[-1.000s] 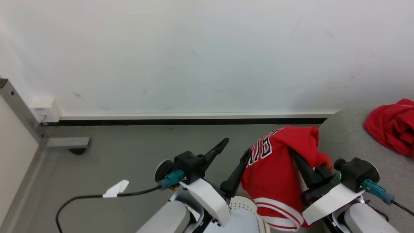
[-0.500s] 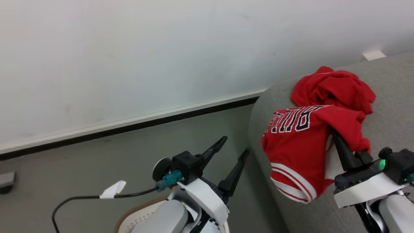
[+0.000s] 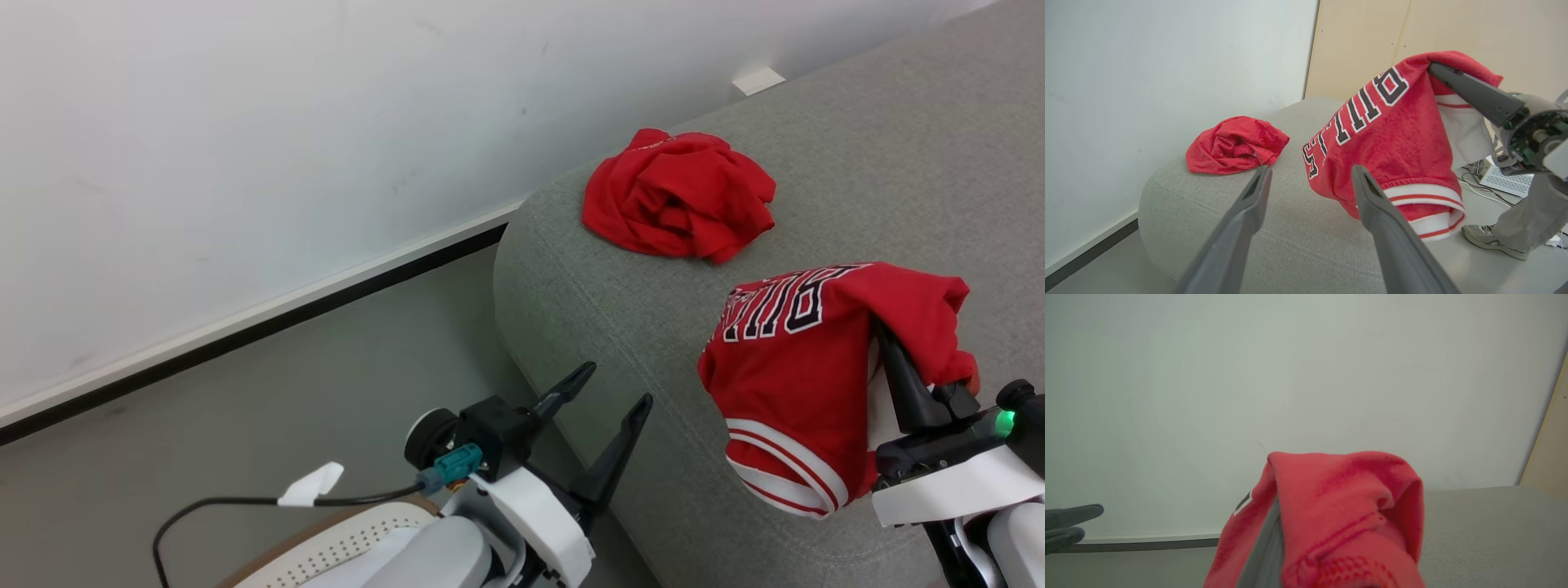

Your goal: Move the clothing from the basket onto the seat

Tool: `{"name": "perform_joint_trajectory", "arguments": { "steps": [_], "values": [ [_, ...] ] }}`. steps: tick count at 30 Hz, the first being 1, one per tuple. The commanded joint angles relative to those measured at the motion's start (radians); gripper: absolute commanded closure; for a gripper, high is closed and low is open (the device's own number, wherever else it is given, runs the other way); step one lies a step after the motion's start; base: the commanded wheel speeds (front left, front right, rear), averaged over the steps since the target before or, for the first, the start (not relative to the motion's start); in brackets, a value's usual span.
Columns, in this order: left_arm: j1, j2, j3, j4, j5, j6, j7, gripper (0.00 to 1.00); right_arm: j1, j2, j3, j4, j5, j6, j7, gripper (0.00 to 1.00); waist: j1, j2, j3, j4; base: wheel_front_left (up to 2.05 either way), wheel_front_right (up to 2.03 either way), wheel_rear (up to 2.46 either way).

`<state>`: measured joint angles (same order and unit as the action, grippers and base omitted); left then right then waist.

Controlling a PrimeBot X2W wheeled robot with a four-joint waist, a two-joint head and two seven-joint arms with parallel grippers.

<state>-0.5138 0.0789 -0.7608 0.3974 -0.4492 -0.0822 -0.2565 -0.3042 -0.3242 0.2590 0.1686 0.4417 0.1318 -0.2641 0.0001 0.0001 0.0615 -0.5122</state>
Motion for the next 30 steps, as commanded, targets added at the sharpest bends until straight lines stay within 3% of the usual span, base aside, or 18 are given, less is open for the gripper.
{"name": "perform_joint_trajectory", "arguments": {
  "steps": [1,8,15,21,30],
  "values": [
    [-0.008,-0.001,-0.005,0.005,0.003,-0.003,-0.004,0.0,-0.008,-0.005,-0.003,-0.005,0.001,-0.002,0.0,1.0,-0.0001,-0.0001,0.007,-0.016,0.0,0.0,0.0],
    [-0.021,-0.006,-0.012,0.019,0.009,-0.009,-0.008,0.0,-0.042,-0.021,0.003,-0.007,-0.021,-0.002,0.0,1.0,-0.0001,-0.0001,0.027,-0.016,0.0,0.0,0.0],
    [-0.052,0.001,-0.023,0.032,0.02,-0.012,-0.004,0.0,-0.162,-0.055,-0.045,0.029,0.002,-0.002,0.0,1.0,-0.0001,-0.0001,0.104,0.04,0.0,0.0,0.0],
    [-0.093,0.017,-0.03,0.033,0.036,-0.012,0.017,0.0,-0.31,-0.135,-0.059,0.116,0.034,-0.002,0.0,1.0,-0.0001,-0.0001,0.212,0.112,0.0,0.0,0.0],
    [-0.155,0.036,-0.032,0.017,0.047,-0.003,0.04,0.0,-0.496,-0.275,-0.058,0.342,0.051,-0.002,0.0,1.0,-0.0001,-0.0001,0.368,0.224,0.0,0.0,0.0]
  ]
}}
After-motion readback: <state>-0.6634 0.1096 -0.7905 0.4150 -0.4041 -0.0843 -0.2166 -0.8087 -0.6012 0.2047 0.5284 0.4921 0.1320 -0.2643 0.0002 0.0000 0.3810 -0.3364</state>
